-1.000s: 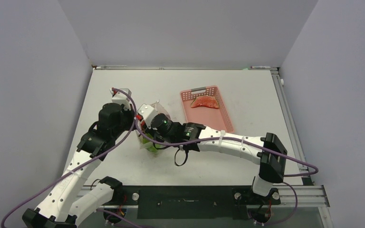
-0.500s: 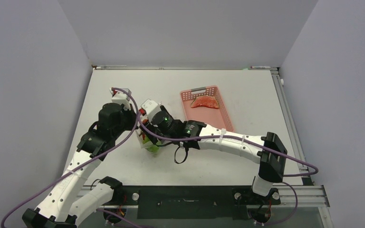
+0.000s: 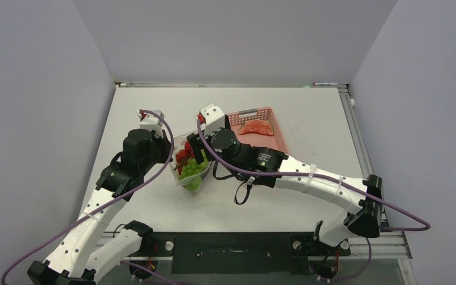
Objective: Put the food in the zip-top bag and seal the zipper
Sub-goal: Place the fake fruit in the zipper food storage bag.
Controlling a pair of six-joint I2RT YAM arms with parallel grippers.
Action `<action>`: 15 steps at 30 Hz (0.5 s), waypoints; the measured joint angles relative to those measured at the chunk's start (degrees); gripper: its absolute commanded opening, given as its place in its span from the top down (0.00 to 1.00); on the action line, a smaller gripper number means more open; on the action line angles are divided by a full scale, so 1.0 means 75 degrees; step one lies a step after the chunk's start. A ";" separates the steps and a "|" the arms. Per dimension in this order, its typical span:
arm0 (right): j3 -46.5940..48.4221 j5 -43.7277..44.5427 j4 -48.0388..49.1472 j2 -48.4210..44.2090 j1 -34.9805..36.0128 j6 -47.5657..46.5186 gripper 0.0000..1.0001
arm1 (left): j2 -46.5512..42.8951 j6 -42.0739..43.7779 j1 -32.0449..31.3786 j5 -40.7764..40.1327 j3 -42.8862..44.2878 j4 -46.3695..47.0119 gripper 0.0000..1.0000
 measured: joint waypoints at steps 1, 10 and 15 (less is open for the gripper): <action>0.0000 0.0169 -0.0012 -0.0032 -0.0006 0.0047 0.30 | 0.0000 0.0000 0.0000 0.0000 0.0000 0.0003 1.00; -0.0507 0.0868 -0.0358 -0.0032 -0.0915 0.0574 0.30 | -0.0006 -0.0003 0.0000 0.0003 0.0000 0.0000 1.00; -0.0801 0.0901 -0.0525 -0.0026 -0.1416 0.0787 0.29 | -0.0006 0.0000 0.0000 0.0006 0.0000 0.0003 1.00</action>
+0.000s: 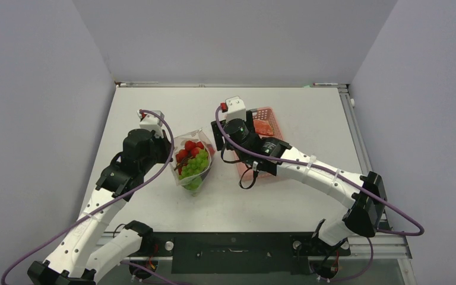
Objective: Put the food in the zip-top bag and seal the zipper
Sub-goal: Place the fake fruit in the zipper food storage bag, then adjust the zipper food storage bag at the center of the board.
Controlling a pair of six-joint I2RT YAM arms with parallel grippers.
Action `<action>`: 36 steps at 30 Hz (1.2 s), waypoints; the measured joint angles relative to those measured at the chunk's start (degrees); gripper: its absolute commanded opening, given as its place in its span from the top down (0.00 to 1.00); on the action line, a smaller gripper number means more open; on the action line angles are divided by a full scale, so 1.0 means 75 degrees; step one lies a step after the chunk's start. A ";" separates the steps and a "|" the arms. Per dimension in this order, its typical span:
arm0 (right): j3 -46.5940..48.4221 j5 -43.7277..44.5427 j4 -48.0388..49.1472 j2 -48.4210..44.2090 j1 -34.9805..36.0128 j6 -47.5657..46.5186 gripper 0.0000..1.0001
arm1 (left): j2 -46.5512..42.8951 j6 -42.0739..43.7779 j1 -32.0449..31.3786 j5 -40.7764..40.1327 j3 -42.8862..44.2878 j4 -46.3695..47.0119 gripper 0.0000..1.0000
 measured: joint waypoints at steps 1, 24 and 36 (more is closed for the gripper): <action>-0.0023 -0.0041 -0.0012 0.0000 -0.0015 0.0038 0.29 | 0.0000 0.0000 0.0000 0.0000 0.0000 0.0000 1.00; -0.1588 -0.2092 0.0673 -0.1102 -0.0085 0.1352 0.38 | 0.0029 0.0000 0.0000 0.0029 0.0000 0.0020 1.00; -0.1702 -0.2818 0.1212 -0.1183 0.0090 0.1614 0.41 | 0.0073 -0.0003 0.0000 0.0029 0.0000 0.0038 1.00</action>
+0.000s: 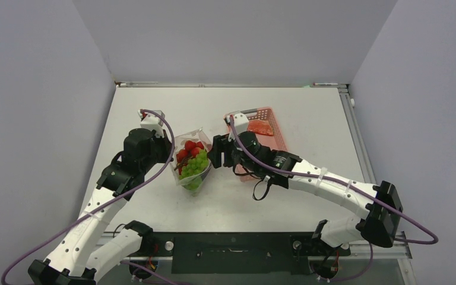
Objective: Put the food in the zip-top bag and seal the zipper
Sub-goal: Adjust the zipper food storage bag at the center of the board.
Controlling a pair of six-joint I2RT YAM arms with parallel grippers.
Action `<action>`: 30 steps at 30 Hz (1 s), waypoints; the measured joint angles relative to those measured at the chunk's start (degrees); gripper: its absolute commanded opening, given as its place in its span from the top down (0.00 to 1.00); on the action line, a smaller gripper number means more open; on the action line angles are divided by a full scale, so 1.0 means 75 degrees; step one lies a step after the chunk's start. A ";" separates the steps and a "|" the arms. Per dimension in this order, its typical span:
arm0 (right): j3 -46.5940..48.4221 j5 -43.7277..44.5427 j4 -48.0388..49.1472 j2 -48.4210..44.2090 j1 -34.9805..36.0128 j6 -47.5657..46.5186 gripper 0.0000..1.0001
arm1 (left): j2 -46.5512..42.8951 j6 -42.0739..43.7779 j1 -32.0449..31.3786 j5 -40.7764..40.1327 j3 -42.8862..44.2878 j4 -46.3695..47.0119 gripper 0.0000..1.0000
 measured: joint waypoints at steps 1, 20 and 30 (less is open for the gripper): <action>0.0000 -0.0026 0.0026 0.0050 0.0044 0.0000 0.41 | 0.0000 0.0003 0.0000 0.0000 0.0000 0.0000 1.00; 0.0172 0.0038 -0.0105 0.0991 0.0382 -0.0015 0.77 | 0.0000 0.0003 0.0000 0.0003 0.0000 0.0000 1.00; 0.0688 0.0265 -0.0265 0.1102 0.0443 -0.0117 0.95 | 0.0000 0.0003 0.0000 0.0003 0.0000 0.0003 1.00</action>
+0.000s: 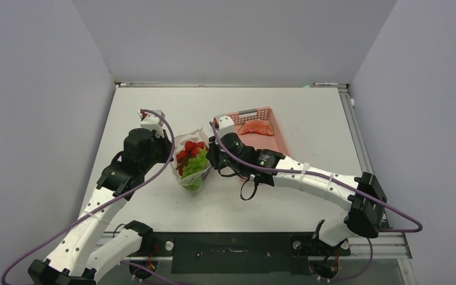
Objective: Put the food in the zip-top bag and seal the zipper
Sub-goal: Adjust the zipper food storage bag at the center of the board.
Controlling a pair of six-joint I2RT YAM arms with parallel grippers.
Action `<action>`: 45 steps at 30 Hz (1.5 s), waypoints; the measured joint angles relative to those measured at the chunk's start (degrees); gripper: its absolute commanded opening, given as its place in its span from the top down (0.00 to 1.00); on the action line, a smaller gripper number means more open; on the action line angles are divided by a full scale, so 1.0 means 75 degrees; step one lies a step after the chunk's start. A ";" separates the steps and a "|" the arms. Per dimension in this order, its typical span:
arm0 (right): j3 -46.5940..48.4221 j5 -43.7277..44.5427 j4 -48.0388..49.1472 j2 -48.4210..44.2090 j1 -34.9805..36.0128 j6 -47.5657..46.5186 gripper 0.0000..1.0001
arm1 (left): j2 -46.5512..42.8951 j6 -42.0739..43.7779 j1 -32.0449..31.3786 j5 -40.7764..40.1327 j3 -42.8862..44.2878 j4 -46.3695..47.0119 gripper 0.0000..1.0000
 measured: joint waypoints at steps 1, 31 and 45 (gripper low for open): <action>0.0044 0.0020 -0.0017 0.0000 0.0003 -0.0038 0.95 | 0.0000 0.0000 0.0000 -0.0003 0.0000 0.0000 1.00; 0.0425 0.0816 -0.0455 -0.0434 -0.0009 -0.0545 0.95 | -0.0446 0.0000 0.0000 0.0306 -0.0117 0.0070 1.00; 0.0358 0.1000 -0.0446 -0.0265 -0.0029 -0.0659 0.51 | 0.0064 0.0000 0.0000 0.0370 -0.0114 0.0061 1.00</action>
